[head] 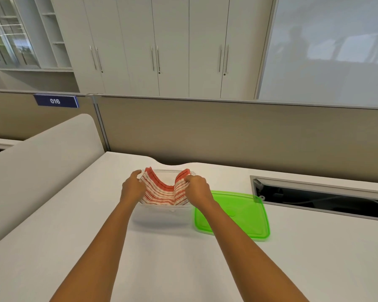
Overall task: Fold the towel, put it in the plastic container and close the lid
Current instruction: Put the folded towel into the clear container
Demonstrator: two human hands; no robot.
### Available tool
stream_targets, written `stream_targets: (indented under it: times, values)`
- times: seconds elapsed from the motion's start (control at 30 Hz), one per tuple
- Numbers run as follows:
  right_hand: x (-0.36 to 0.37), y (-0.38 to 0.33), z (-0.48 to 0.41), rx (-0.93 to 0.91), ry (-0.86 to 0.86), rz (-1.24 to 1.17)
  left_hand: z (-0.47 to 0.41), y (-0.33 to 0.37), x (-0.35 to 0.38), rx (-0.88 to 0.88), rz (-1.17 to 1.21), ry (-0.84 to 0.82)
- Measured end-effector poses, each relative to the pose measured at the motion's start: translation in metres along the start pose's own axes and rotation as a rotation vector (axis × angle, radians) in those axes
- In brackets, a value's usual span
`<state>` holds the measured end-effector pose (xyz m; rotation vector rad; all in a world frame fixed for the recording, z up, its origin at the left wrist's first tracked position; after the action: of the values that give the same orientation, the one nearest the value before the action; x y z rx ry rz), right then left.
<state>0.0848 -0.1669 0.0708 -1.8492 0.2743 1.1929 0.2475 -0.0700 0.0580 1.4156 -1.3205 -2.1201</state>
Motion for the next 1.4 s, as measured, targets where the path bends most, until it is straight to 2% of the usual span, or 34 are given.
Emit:
stream_targets:
  times: [0.27, 0.43, 0.6, 0.73, 0.93, 1.13, 1.3, 1.4]
  values:
    - [0.019, -0.011, 0.001, -0.199, 0.027, 0.377, 0.001, -0.01, 0.009, 0.101, -0.18, 0.109]
    - [0.025, -0.013, 0.0, -0.232, -0.014, 0.535, -0.002, -0.016, 0.026, 0.069, -0.578, -0.054]
    - [0.028, -0.01, 0.001, -0.273, -0.089, 0.687, -0.016, -0.018, 0.032, -0.038, -0.687, -0.132]
    - [0.031, -0.009, 0.005, -0.315, -0.149, 0.707, -0.018, -0.021, 0.033, -0.13, -0.588, -0.082]
    - [0.033, -0.009, 0.008, -0.339, -0.192, 0.708, -0.019, -0.019, 0.037, -0.073, -0.63, -0.118]
    - [0.031, -0.006, 0.012, -0.317, -0.164, 0.721, -0.007, -0.005, 0.029, 0.021, -0.733, 0.14]
    - [0.03, -0.006, 0.012, -0.299, -0.124, 0.684, -0.007, 0.002, 0.031, 0.12, -0.898, 0.198]
    - [0.018, -0.01, 0.014, -0.365, -0.013, 0.607, -0.005, 0.006, 0.03, 0.184, -0.83, 0.242]
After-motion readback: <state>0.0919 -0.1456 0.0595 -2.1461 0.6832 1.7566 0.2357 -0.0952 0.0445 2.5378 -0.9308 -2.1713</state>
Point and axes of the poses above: each hand's wrist, its own z-axis away from the middle knuckle, its own x-axis out of the palm, y = z × x, the point moved 5 cm from there along -z, towards the middle knuckle, and after that the axes turned 5 degrees about -x, right-handed, at the moved point
